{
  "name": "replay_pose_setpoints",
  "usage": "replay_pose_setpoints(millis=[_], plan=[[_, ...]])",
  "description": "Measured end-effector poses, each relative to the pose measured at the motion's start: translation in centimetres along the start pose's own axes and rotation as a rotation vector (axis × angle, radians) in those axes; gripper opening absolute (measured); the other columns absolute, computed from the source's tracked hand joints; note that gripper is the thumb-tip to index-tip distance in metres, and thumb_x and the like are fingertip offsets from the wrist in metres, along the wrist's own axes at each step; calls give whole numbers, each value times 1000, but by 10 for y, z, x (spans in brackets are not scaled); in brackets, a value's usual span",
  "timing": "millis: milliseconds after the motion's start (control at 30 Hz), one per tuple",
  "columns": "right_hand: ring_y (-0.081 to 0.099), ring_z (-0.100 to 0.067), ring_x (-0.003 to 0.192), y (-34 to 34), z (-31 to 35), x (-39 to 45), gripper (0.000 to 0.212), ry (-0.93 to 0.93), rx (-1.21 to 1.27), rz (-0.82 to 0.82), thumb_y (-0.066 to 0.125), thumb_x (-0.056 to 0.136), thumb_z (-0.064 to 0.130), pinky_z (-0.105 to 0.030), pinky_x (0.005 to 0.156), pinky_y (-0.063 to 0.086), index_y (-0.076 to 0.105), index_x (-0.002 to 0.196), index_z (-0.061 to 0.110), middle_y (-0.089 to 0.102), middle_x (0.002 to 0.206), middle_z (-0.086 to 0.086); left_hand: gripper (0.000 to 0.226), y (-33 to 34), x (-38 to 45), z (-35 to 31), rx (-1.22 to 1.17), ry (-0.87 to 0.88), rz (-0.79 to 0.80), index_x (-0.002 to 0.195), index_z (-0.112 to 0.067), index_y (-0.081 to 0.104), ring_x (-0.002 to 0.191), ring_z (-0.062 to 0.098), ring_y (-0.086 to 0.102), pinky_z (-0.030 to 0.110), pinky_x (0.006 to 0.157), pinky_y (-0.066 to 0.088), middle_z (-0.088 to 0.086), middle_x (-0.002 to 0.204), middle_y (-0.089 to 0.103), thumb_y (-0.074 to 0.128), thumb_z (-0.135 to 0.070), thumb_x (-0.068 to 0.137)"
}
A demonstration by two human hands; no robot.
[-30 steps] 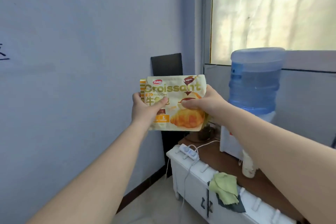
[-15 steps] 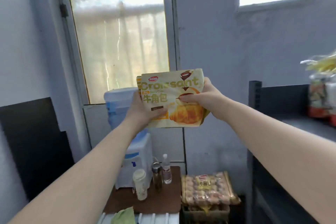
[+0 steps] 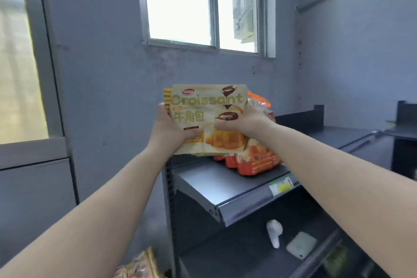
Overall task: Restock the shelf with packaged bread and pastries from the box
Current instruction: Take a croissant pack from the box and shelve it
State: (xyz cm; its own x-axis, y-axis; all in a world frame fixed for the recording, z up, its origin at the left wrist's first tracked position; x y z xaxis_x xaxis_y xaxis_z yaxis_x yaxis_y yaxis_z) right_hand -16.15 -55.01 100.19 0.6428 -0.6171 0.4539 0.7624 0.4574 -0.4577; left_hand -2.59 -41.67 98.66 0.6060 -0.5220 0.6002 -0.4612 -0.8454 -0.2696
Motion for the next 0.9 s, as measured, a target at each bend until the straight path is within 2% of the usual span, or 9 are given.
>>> replay_pose_setpoints(millis=[33, 133, 233, 367, 467, 567, 667, 800, 900], plan=[[59, -8, 97, -15, -7, -4, 53, 15, -19, -31, 87, 61, 35, -27, 89, 46, 56, 103, 25, 61, 96, 14, 70, 16, 5, -6, -13, 15, 34, 107, -20, 32, 87, 6, 54, 27, 81, 41, -16, 90, 50, 87, -17, 64], [63, -11, 100, -56, -26, -13, 72, 79, -59, -155, 90, 49, 38, -35, 96, 50, 59, 112, 24, 67, 106, 9, 70, 59, 17, -24, -49, 50, 133, 106, -20, 32, 94, 13, 53, 28, 80, 41, -10, 95, 53, 87, -20, 64], [65, -14, 100, -91, -44, -29, 57, 127, -91, -244, 88, 61, 22, -40, 97, 51, 65, 113, 19, 70, 108, 5, 71, 104, 22, -36, -80, 71, 228, 108, -20, 32, 99, 16, 55, 30, 79, 43, -10, 92, 53, 87, -23, 63], [64, -18, 104, -131, -68, -61, 52, 262, -182, -403, 87, 64, 27, -40, 97, 51, 67, 111, 18, 70, 111, 1, 81, 162, 11, -49, -130, 83, 361, 125, -14, 32, 104, 21, 55, 34, 80, 44, -2, 110, 54, 86, -28, 65], [63, -20, 106, -153, -86, -83, 52, 342, -225, -480, 86, 66, 28, -40, 97, 50, 67, 113, 16, 69, 113, 0, 76, 199, -1, -54, -203, 89, 462, 123, -15, 34, 105, 21, 58, 35, 85, 49, 0, 113, 57, 85, -24, 66], [64, -20, 104, -171, -106, -96, 65, 394, -260, -549, 89, 57, 36, -39, 94, 52, 66, 114, 17, 69, 112, 0, 68, 233, -8, -56, -276, 82, 539, 111, -19, 34, 100, 18, 59, 36, 86, 52, -6, 100, 57, 85, -20, 66], [64, -19, 104, -195, -125, -101, 92, 409, -300, -620, 85, 35, 55, -38, 93, 53, 63, 116, 18, 68, 112, 2, 64, 265, -13, -65, -324, 80, 587, 107, -22, 31, 92, 14, 56, 30, 77, 48, -12, 92, 53, 83, -18, 69], [62, -20, 107, -236, -150, -102, 68, 408, -331, -626, 88, 59, 38, -36, 94, 51, 63, 118, 15, 67, 115, 0, 63, 314, -13, -79, -358, 63, 613, 109, -22, 33, 86, 11, 56, 31, 73, 47, -8, 99, 55, 82, -19, 69], [61, -20, 108, -270, -175, -91, 63, 390, -355, -618, 86, 63, 34, -31, 91, 50, 62, 118, 14, 67, 116, -1, 63, 352, -9, -88, -361, 61, 592, 109, -22, 33, 84, 10, 56, 31, 73, 48, -10, 96, 55, 82, -19, 69]])
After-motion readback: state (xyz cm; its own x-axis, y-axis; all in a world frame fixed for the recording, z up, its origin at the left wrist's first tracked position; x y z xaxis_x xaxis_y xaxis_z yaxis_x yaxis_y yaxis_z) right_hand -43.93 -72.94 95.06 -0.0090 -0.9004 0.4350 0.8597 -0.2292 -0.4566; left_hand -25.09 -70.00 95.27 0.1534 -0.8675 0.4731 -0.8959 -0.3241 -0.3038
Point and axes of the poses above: each hand's wrist, its own x-axis towards the middle knuckle, its own y-axis out of the palm, z = x × y, the point moved 2 cm from there along x, towards the middle knuckle
